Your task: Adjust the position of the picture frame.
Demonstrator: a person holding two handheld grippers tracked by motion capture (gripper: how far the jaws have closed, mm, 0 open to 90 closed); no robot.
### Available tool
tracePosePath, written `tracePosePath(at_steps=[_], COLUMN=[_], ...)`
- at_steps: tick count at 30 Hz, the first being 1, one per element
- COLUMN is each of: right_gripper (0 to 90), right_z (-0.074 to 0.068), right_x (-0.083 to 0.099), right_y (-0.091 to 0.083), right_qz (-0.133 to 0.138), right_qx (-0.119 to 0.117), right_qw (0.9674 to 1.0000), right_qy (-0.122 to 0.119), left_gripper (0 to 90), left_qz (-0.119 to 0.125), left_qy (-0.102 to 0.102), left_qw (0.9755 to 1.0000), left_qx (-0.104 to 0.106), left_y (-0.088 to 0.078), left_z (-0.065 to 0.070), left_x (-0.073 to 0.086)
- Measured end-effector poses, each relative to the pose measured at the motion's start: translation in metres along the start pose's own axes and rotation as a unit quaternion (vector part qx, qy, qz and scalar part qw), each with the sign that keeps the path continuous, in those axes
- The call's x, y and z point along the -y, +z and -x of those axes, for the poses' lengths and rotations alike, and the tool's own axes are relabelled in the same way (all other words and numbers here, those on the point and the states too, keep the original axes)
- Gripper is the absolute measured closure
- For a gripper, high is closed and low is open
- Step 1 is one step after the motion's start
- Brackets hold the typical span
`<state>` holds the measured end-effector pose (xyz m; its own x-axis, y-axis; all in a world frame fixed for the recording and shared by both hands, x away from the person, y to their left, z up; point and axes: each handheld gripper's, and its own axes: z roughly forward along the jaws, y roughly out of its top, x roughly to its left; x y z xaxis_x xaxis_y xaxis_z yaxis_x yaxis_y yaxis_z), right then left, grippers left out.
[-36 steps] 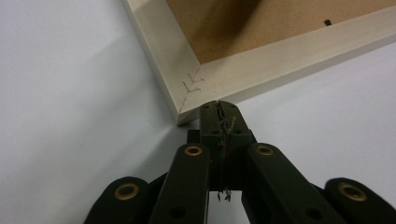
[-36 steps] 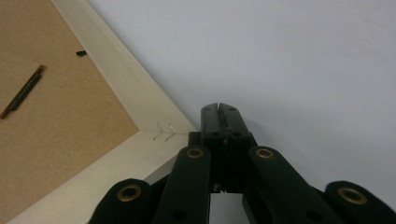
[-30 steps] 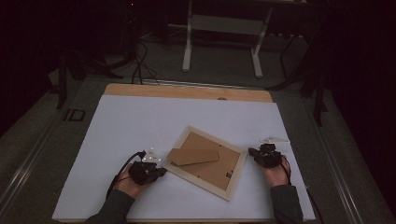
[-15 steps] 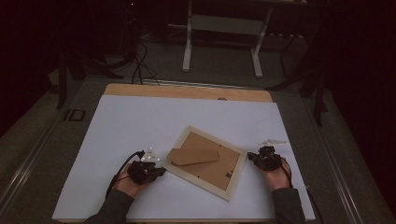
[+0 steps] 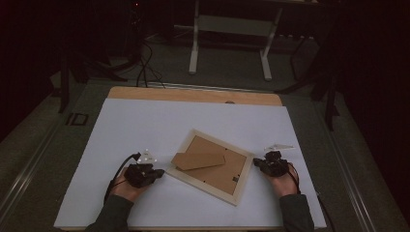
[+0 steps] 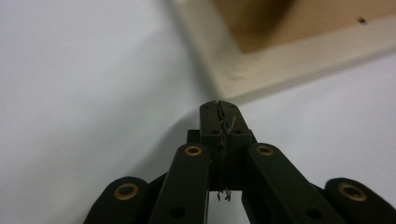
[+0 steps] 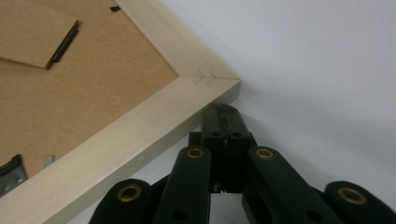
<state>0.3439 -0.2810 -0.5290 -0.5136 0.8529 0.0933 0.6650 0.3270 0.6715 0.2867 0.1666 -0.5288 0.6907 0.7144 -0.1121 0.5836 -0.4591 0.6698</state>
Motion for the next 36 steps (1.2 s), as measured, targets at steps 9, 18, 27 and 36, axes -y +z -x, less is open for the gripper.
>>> tracePosePath(at_steps=[9,18,27,36], right_gripper=[90.0,90.0,90.0,90.0], right_z=[-0.008,-0.018,-0.026,-0.029], right_x=[-0.002,-0.003,-0.003,0.000], right_y=[0.003,0.004,0.004,0.002], right_qz=[-0.004,-0.010,-0.016,-0.020], right_qx=[-0.013,-0.023,-0.027,-0.038], right_qw=[0.9999,0.9995,0.9991,0.9986], right_qy=[-0.009,-0.020,-0.030,-0.032], left_gripper=[90.0,90.0,90.0,90.0], left_qz=[-0.006,-0.011,-0.014,-0.014], left_qy=[0.009,0.009,0.023,0.024], left_qw=[0.9999,0.9999,0.9996,0.9995], left_qx=[0.003,0.004,0.011,0.018], left_y=[0.005,0.005,0.006,0.004], left_z=[0.000,0.002,0.010,0.013], left_x=[-0.001,0.000,0.000,0.004])
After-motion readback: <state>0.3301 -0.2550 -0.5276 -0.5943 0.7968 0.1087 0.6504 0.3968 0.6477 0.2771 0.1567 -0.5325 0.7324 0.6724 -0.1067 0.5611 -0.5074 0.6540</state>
